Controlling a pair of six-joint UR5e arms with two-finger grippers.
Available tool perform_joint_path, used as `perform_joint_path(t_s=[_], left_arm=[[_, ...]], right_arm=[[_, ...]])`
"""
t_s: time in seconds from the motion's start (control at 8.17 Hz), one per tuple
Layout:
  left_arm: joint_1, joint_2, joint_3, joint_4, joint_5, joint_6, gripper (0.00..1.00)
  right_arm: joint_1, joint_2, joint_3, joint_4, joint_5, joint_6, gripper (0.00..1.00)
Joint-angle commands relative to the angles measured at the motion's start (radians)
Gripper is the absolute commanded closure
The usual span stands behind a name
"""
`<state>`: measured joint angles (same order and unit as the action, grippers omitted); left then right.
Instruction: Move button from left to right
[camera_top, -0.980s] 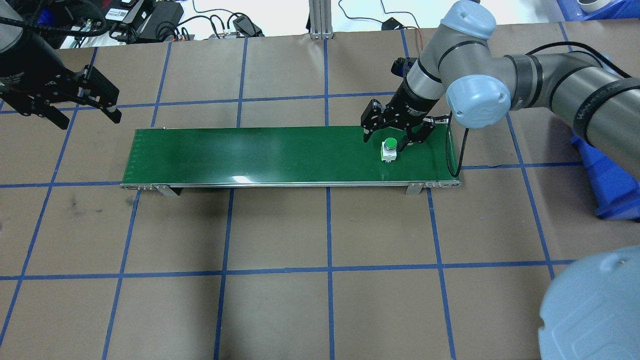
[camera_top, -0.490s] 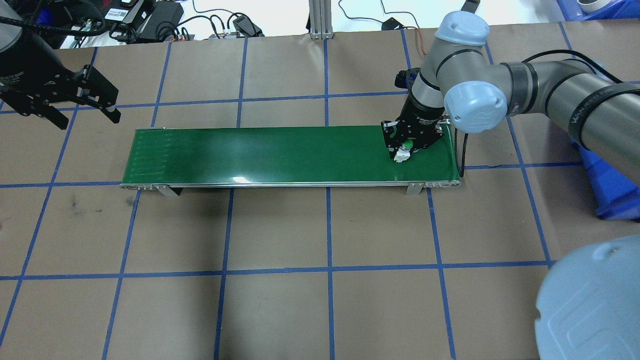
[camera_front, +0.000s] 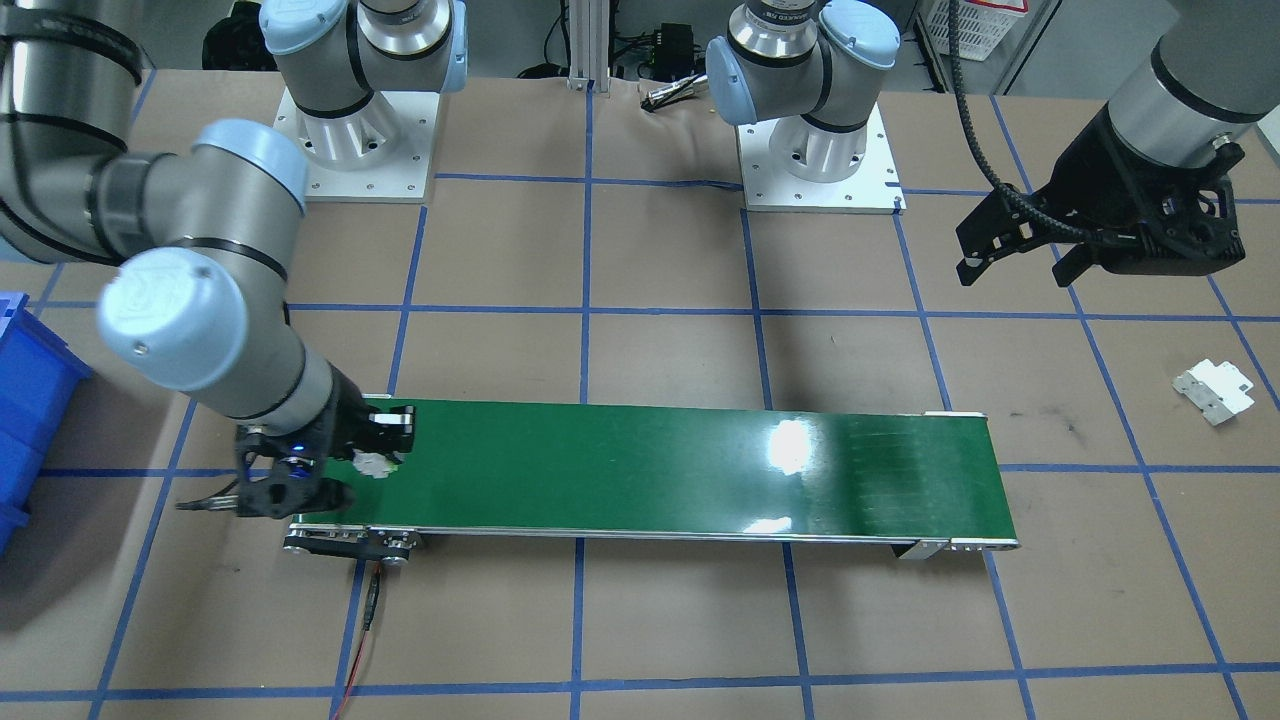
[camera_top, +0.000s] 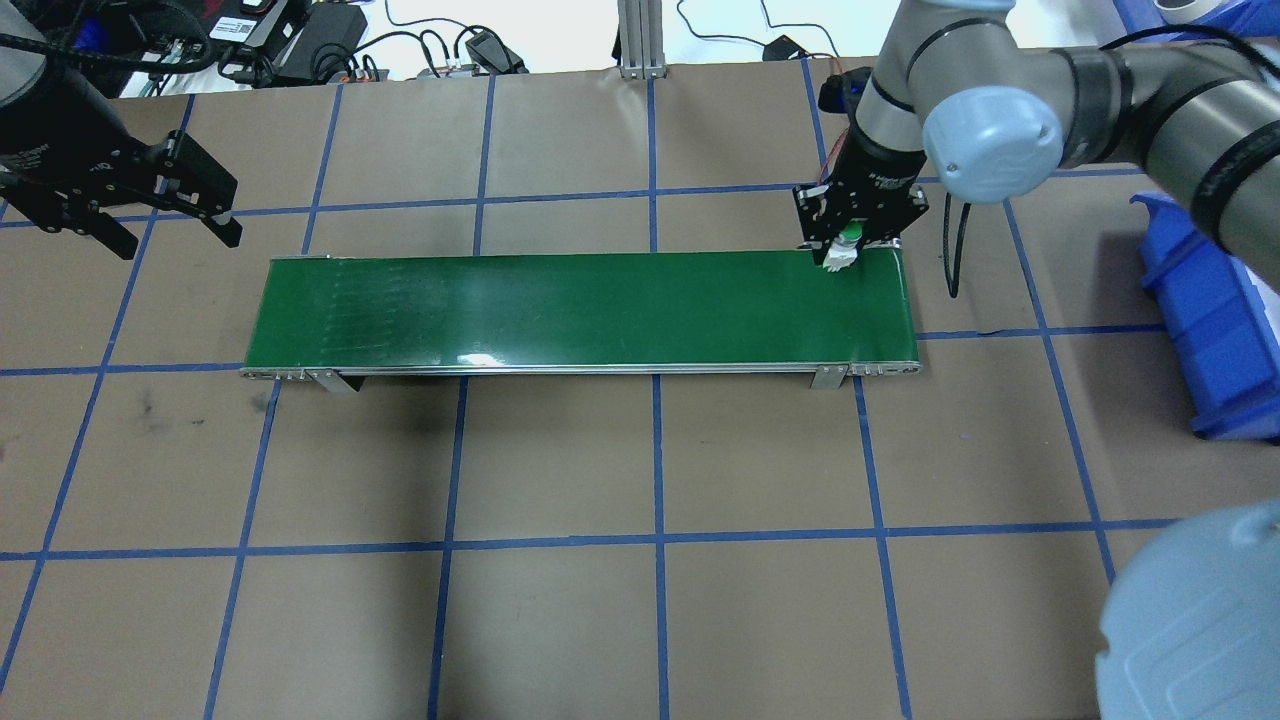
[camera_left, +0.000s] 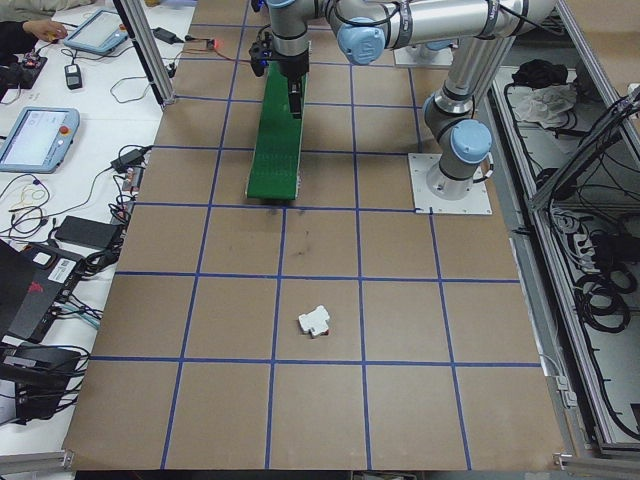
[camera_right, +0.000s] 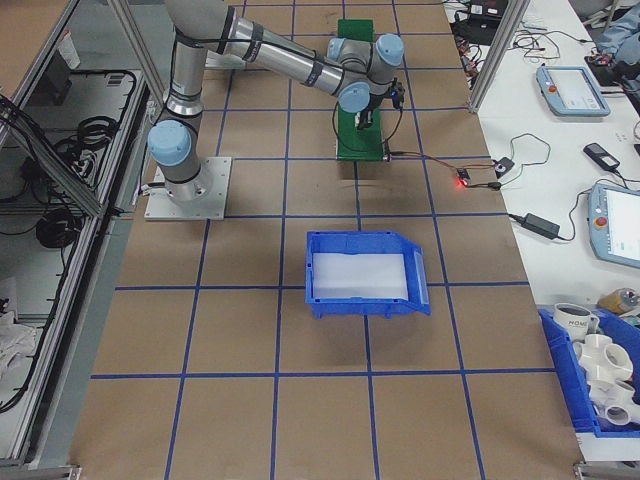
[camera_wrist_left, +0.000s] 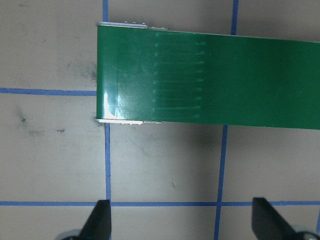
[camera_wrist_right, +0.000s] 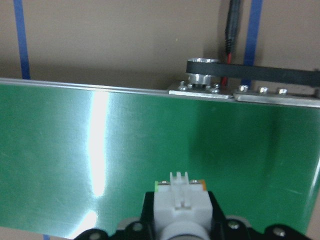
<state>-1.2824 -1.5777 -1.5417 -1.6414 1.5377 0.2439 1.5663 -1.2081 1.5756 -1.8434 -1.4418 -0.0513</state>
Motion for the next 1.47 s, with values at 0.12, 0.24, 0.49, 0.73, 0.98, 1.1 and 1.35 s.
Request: perform_joint_path(t_s=[0.12, 0.24, 0.49, 0.73, 0.98, 1.1, 1.35], left_arm=[[0.000, -0.004, 0.000, 0.000, -0.004, 0.000, 0.00], [0.000, -0.004, 0.000, 0.000, -0.008, -0.001, 0.00], [0.000, -0.004, 0.000, 0.000, -0.010, -0.002, 0.00], [0.000, -0.002, -0.002, 0.000, -0.007, -0.002, 0.00], [-0.002, -0.002, -0.005, 0.000, -0.007, 0.000, 0.00], [-0.002, -0.002, -0.008, 0.000, -0.004, 0.000, 0.00], [-0.002, -0.001, -0.008, 0.002, -0.001, 0.000, 0.00]], right_arm=[[-0.249, -0.077, -0.077, 0.156, -0.041, -0.218, 1.00], [-0.320, -0.082, -0.077, 0.159, -0.081, -0.273, 1.00], [-0.499, -0.091, -0.114, 0.155, -0.135, -0.425, 1.00], [-0.618, -0.090, -0.117, 0.150, -0.253, -0.536, 1.00], [-0.655, -0.049, -0.117, 0.107, -0.266, -0.575, 1.00], [-0.666, -0.024, -0.117, 0.049, -0.218, -0.600, 1.00], [-0.704, 0.030, -0.117, -0.011, -0.174, -0.651, 1.00]])
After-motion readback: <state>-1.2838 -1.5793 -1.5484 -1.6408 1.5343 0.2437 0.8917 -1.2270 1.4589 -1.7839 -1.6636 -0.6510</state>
